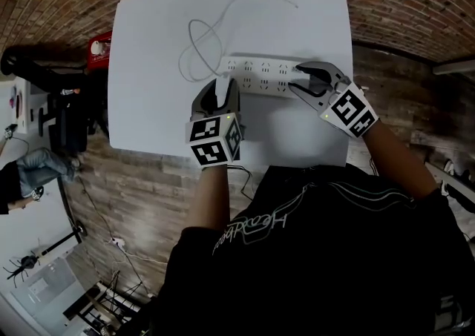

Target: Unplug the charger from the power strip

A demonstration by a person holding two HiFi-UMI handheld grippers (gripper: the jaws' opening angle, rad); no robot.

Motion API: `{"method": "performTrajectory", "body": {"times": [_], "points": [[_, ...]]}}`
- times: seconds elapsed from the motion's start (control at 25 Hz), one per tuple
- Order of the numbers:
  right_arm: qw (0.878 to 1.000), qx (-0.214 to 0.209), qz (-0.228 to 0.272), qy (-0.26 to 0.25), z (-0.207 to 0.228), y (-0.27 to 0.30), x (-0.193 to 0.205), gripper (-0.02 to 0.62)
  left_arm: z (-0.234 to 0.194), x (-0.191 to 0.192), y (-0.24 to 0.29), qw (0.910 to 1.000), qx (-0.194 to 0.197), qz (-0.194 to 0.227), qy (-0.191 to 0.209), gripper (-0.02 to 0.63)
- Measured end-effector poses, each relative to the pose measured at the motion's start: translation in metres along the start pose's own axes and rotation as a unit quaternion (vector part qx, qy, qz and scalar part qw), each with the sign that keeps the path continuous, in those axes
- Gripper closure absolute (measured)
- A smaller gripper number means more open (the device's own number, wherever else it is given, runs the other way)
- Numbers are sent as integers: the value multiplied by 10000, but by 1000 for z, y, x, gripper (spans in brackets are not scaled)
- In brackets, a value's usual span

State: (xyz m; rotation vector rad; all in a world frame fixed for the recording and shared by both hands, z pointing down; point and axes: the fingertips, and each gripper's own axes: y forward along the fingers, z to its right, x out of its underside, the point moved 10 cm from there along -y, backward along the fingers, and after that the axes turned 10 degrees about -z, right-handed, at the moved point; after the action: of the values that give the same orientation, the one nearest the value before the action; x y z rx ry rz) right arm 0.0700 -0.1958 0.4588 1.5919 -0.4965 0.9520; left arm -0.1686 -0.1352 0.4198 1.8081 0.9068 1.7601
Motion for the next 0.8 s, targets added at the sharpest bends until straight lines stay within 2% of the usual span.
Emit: {"method": "performTrajectory", "body": {"times": [0.12, 0.36, 0.48, 0.8], "points": [[10000, 46, 0, -13, -1, 0, -1, 446, -3, -1, -1, 9999, 112, -37, 8, 469], [10000, 16, 17, -11, -2, 2, -2, 446, 3, -3, -4, 9992, -256, -102, 273, 474], [10000, 27, 15, -28, -1, 1, -2, 448, 5, -4, -5, 9990, -291, -83, 321, 474], [10000, -36, -34, 51, -1, 3, -3, 446, -8, -1, -4, 9995, 211, -134, -182, 469]]}}
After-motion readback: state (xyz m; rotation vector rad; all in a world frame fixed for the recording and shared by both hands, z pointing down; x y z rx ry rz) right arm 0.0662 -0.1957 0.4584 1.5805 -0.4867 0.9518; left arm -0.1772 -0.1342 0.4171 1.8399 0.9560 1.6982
